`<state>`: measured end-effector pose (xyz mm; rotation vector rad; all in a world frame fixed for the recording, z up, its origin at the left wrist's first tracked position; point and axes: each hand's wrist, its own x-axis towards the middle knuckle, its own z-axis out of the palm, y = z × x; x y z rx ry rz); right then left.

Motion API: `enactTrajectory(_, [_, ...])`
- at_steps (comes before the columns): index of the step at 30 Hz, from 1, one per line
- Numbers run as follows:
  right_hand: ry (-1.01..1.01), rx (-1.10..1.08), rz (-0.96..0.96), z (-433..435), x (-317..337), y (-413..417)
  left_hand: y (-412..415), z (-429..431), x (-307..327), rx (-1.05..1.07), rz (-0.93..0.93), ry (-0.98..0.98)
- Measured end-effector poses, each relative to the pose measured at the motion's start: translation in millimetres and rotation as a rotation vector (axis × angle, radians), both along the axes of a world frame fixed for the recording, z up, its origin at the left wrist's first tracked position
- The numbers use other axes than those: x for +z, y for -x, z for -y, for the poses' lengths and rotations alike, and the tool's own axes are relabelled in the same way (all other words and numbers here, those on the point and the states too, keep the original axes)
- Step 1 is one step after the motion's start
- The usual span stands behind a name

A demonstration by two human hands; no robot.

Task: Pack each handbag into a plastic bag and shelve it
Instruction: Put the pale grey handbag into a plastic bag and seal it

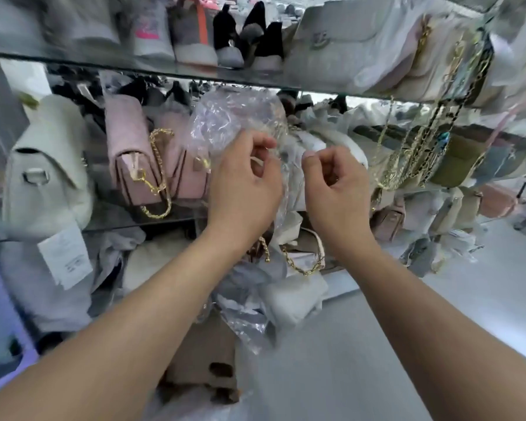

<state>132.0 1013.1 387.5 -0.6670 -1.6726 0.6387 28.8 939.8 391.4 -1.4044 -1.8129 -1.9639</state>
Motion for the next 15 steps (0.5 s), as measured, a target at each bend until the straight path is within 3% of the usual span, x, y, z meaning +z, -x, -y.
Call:
enactTrajectory(9, [-0.021, 0.19, 0.105, 135, -83, 21, 11, 157, -103, 0.122, 0.103, 0.14])
enactTrajectory(15, [0.012, 0.416, 0.119, 251, -125, 86, 40, 278, -158, 0.278, 0.236, 0.194])
